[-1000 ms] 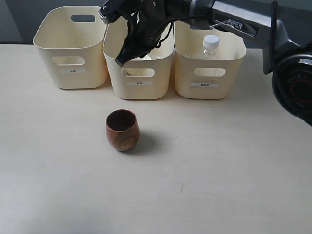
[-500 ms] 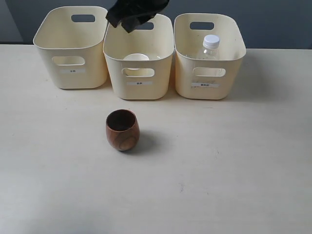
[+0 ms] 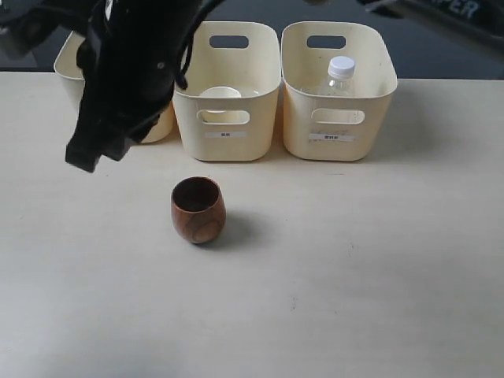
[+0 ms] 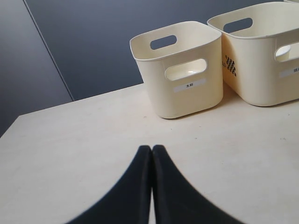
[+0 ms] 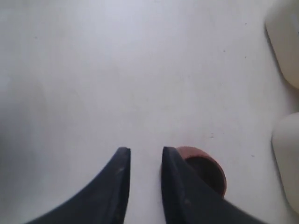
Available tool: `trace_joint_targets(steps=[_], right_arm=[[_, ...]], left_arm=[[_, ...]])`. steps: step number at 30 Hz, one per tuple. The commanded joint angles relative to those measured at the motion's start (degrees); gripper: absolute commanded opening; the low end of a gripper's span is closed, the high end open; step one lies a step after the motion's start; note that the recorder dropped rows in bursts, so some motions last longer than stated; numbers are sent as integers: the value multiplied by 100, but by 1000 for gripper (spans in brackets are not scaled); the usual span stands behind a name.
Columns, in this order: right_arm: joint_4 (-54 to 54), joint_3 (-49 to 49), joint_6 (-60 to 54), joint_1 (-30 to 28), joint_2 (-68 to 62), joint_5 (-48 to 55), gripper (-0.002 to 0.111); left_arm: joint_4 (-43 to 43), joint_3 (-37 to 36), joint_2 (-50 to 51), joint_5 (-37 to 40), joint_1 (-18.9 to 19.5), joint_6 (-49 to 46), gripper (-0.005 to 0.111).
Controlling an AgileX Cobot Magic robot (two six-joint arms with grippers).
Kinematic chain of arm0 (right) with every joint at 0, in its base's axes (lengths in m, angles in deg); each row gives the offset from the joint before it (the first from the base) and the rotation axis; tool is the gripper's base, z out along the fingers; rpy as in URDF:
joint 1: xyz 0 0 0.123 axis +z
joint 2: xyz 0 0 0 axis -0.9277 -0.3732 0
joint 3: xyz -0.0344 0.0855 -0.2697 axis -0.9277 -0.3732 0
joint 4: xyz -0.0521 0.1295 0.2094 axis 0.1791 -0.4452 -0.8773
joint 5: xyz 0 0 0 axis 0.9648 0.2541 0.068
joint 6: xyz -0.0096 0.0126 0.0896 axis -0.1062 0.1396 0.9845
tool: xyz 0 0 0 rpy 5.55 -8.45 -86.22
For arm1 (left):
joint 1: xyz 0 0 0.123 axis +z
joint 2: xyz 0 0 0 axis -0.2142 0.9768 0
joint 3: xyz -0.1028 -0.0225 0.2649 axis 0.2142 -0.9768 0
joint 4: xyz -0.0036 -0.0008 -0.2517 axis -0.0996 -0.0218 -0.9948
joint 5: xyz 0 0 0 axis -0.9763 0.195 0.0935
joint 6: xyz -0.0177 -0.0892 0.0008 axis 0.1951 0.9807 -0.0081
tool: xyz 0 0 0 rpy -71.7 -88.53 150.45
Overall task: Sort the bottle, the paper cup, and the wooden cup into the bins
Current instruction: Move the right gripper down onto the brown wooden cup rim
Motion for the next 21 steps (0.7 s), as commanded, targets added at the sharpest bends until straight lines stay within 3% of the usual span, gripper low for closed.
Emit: trace_joint_targets(steps=[1, 12, 17, 21], right_arm=[[546, -43, 57, 111, -227, 19, 25], [621, -43, 98, 92, -800, 19, 26], [737, -43, 148, 92, -952, 19, 56], [873, -43, 272, 92, -963, 19, 57]], left_arm=[[17, -7, -28, -38, 18, 11, 0], [17, -7, -28, -38, 18, 11, 0], [17, -7, -28, -38, 18, 11, 0], [17, -7, -28, -38, 18, 11, 0]])
